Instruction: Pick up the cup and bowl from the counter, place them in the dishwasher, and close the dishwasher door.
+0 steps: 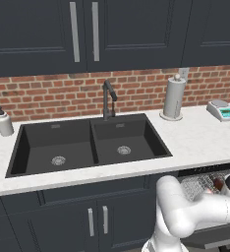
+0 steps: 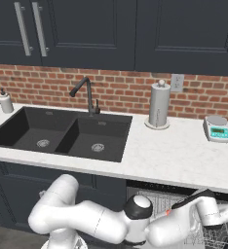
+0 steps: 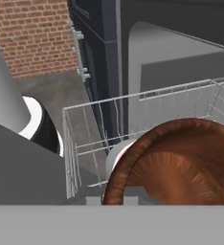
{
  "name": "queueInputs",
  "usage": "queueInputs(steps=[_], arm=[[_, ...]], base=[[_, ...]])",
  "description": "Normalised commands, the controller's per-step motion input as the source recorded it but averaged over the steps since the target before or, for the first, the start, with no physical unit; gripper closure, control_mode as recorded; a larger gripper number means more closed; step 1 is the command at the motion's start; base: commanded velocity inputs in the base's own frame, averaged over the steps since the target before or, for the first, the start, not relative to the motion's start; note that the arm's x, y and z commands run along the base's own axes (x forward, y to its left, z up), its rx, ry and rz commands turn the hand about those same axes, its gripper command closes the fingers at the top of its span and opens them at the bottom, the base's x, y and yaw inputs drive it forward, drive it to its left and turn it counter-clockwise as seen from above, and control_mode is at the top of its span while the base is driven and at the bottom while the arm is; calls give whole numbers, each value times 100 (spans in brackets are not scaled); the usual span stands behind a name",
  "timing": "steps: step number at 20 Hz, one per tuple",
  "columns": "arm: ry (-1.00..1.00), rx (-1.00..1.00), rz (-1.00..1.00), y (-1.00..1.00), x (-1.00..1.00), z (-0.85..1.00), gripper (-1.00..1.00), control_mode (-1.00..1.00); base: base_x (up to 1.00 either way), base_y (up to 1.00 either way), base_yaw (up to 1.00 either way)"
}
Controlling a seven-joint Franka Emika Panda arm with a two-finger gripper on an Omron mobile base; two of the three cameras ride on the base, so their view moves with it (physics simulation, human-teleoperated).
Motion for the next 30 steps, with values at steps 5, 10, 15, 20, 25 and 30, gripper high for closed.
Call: queueInputs(steps=[5,10,15,20,25,30], arm=[[-6,16,4,-8,24,-81,100,-100],[-24,21,0,-29,0,-100,100,-100],[-30,27,0,-3,-22,-100,100,-100],[-20,30,-11,0,8,-60,100,-100],[3,8,-15,2,53,-84,100,-100],[25,-9,-20,17,40,-100,-100,-100]], base=[[0,0,0],[0,0,0],[0,0,0],[0,0,0],[0,0,0],[0,0,0]])
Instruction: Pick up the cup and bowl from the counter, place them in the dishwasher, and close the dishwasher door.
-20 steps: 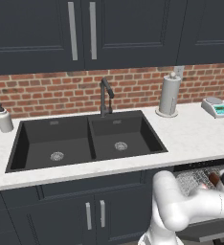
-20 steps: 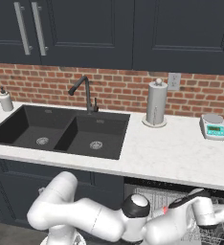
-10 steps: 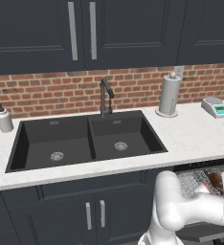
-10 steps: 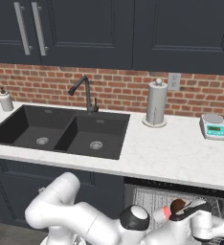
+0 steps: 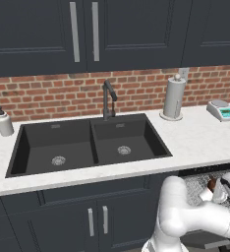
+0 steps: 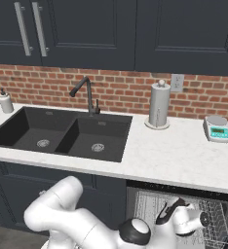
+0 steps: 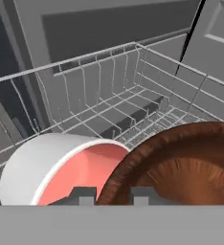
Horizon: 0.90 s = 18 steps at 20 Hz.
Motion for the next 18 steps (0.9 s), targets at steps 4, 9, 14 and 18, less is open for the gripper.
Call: queueInputs(steps=[4,9,14,18], arm=[[7,-1,-7,-21,-6,-80,-100,-100],[-8,7,0,-42,-33,-4,-100,-100],[-11,11,0,-19,-38,13,-100,-100],[-4,10,0,-14,-62,35,-100,-100]], base=[[0,0,0],[0,0,0],[0,0,0],[0,0,0]])
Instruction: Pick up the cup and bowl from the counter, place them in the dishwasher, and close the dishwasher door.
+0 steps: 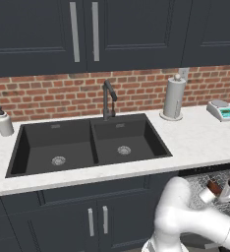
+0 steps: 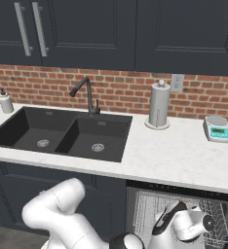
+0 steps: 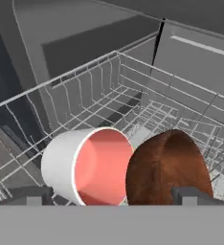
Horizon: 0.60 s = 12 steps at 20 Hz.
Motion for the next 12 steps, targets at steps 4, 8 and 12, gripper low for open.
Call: queueInputs(steps=[4,8,12], arm=[[-9,2,0,-7,-100,84,-100,-100],[1,0,-9,-3,-100,74,-100,-100],[6,0,-14,-1,-100,41,-100,-100]], base=[[0,0,0],[0,0,0],[0,0,0]])
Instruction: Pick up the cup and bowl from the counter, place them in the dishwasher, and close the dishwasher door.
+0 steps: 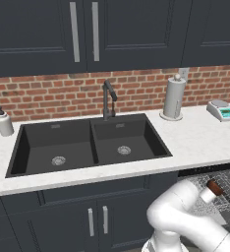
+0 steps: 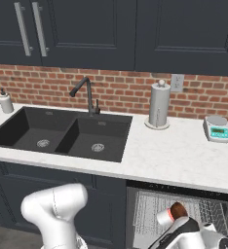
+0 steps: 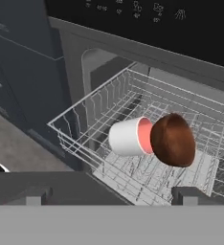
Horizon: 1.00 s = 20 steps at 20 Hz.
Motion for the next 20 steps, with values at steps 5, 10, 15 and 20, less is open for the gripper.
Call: queueInputs(steps=[5,10,15,20], arm=[[17,1,-19,-12,-100,34,-100,-100],[21,7,-23,-1,-100,31,-100,-100],[9,11,-20,0,-100,-1,-100,-100],[-5,22,-18,0,-100,-13,-100,-100]], base=[[0,0,0],[0,0,0],[0,0,0],[0,0,0]])
